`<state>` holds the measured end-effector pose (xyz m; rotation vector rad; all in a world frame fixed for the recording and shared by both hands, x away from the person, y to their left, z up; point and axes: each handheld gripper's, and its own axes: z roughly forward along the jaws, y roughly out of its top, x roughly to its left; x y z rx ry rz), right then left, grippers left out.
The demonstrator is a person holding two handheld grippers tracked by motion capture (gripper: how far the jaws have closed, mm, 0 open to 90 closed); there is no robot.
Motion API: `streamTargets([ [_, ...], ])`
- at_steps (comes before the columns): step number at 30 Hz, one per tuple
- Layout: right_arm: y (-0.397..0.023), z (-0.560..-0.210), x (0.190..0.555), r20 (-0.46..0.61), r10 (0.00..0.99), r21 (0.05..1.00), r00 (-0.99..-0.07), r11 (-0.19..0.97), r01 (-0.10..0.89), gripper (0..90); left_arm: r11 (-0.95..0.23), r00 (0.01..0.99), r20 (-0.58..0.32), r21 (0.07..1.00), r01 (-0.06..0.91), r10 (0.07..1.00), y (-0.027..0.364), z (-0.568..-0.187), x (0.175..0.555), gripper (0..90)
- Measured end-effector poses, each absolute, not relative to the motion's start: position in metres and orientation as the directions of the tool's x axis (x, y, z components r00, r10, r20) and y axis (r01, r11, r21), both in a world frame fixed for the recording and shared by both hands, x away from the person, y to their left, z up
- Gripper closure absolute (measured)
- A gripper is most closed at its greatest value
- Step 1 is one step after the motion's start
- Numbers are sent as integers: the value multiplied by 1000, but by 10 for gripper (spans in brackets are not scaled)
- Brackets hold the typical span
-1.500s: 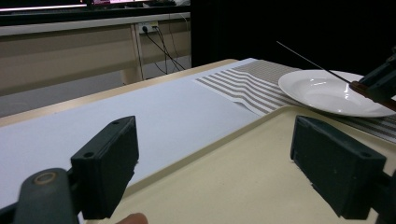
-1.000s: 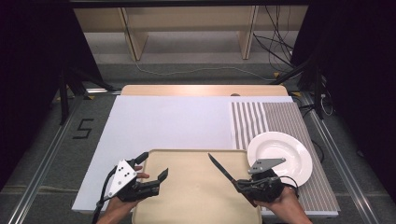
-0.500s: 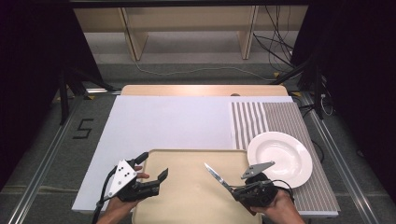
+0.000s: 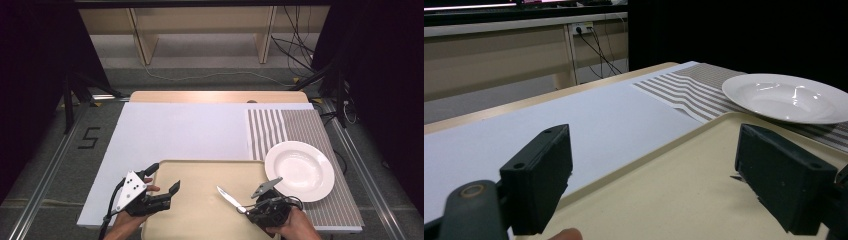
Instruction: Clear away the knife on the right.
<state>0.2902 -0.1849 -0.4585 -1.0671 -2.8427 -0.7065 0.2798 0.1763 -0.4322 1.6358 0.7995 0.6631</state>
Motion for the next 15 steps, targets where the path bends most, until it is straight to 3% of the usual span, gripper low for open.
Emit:
streamTargets([
  [7,-183,-461,290,183,621,383,-762,669,637,762,-128,610,7,980,154,792,176,-432,280,150],
  [8,-182,-461,290,183,621,379,-762,671,638,739,-127,610,7,980,154,793,176,-432,280,150],
  [9,-182,-459,290,184,622,382,-761,668,638,613,-127,609,7,980,154,793,176,-432,280,150],
  [10,-182,-458,291,187,624,389,-759,663,640,582,-128,609,8,980,153,793,176,-432,280,150],
  [11,-182,-458,291,187,624,389,-759,663,640,582,-128,609,8,980,153,793,176,-432,280,150],
  [12,-182,-453,291,168,625,425,-762,652,628,525,-128,609,8,980,153,793,176,-432,280,150],
  [15,-184,-446,292,150,622,491,-768,628,604,528,-128,610,7,980,155,792,176,-433,280,150],
])
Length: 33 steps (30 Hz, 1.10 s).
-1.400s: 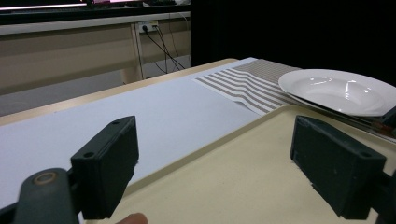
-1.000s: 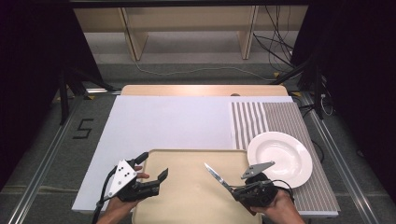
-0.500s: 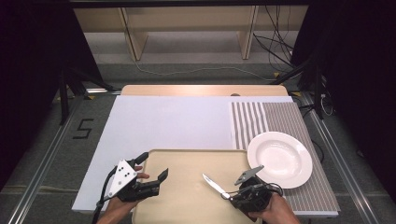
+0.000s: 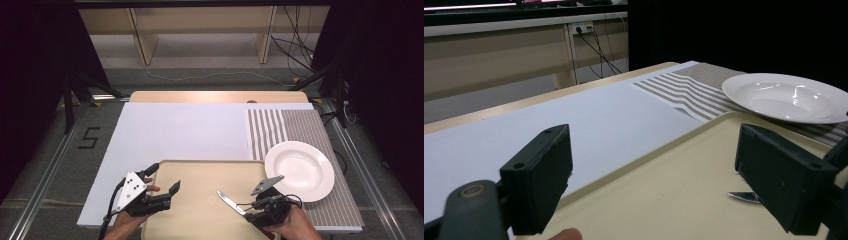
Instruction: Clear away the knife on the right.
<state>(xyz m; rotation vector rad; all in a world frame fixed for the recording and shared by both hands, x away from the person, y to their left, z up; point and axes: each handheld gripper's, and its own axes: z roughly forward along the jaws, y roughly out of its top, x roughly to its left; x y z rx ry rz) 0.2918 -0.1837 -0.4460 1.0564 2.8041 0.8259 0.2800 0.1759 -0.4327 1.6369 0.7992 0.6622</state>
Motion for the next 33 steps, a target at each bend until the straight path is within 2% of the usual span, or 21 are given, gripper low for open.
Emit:
streamTargets([
  [3,-182,-442,290,125,602,542,-789,625,562,657,-129,610,7,979,156,792,176,-433,280,151],
  [4,-182,-442,290,125,602,542,-789,625,562,657,-129,610,7,979,156,792,176,-433,280,150],
  [5,-179,-442,287,112,576,551,-810,643,533,746,-130,610,9,979,155,792,176,-433,280,150],
  [6,-179,-442,287,112,576,551,-810,643,533,746,-130,610,9,979,155,792,176,-433,280,150],
  [7,-174,-445,284,97,541,538,-836,678,501,799,-129,609,8,979,156,793,176,-433,280,150],
  [12,-165,-451,281,74,489,499,-869,737,457,893,-129,610,8,979,155,792,176,-433,280,150],
  [33,-158,-461,284,28,484,415,-875,790,450,900,-127,608,6,980,155,794,177,-433,280,151],
])
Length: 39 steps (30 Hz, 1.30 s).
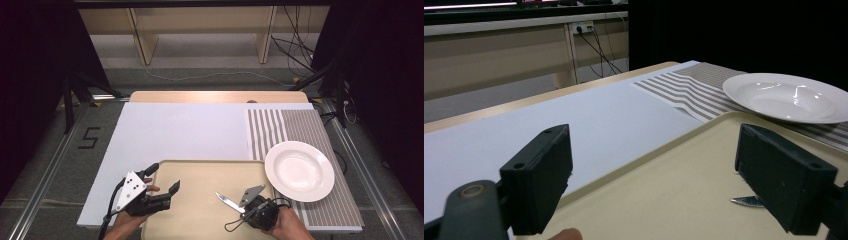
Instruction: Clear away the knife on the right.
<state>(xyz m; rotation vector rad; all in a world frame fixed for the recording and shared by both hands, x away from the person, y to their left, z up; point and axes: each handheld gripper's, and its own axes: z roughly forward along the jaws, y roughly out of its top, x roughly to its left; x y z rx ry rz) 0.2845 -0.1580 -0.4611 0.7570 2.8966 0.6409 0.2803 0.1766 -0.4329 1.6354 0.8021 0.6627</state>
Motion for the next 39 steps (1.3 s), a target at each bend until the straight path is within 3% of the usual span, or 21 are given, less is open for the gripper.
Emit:
streamTargets([
  [16,-175,-459,297,-11,576,417,-818,746,520,900,-129,610,10,980,152,793,176,-432,280,150],
  [39,-199,-458,308,-26,629,386,-777,724,573,899,-128,609,10,980,151,793,176,-432,279,151],
])
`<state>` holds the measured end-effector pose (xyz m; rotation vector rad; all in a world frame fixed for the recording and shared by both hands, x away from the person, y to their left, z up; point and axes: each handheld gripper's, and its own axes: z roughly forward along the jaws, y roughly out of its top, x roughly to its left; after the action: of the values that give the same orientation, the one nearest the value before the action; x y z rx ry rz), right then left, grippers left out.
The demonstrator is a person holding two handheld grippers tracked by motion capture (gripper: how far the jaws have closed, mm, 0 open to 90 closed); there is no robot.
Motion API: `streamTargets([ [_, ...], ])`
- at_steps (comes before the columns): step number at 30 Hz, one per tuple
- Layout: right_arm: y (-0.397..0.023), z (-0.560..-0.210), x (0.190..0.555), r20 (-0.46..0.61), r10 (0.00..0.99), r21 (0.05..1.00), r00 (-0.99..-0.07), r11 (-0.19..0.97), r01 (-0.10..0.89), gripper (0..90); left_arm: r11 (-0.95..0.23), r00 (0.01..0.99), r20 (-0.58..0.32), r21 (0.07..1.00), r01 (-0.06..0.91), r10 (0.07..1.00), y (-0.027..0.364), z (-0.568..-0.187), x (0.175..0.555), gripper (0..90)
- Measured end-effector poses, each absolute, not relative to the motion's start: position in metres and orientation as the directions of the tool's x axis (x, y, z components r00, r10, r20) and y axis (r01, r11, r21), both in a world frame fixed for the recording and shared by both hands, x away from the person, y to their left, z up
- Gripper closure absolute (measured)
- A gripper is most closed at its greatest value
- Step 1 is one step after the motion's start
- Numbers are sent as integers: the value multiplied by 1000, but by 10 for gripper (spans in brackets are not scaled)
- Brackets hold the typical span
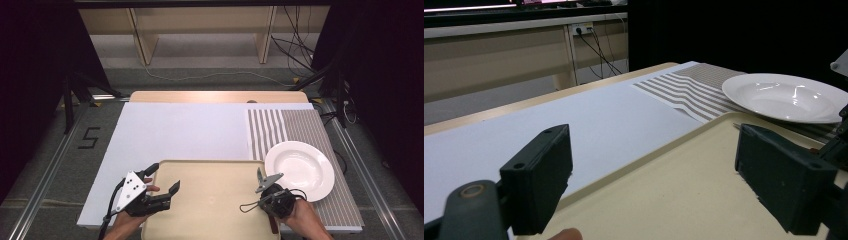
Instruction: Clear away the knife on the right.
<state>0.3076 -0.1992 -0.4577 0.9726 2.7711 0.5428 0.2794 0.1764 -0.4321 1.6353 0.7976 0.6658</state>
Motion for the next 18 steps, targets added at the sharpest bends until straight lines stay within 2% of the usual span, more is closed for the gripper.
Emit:
streamTargets([
  [12,-210,-453,310,-5,658,408,-753,689,599,873,-127,610,9,981,150,793,176,-432,279,151],
  [17,-213,-443,310,24,666,514,-746,632,580,735,-128,610,10,980,150,792,176,-432,279,150],
  [18,-213,-443,310,24,666,514,-746,632,580,735,-128,610,10,980,150,792,176,-432,279,150],
])
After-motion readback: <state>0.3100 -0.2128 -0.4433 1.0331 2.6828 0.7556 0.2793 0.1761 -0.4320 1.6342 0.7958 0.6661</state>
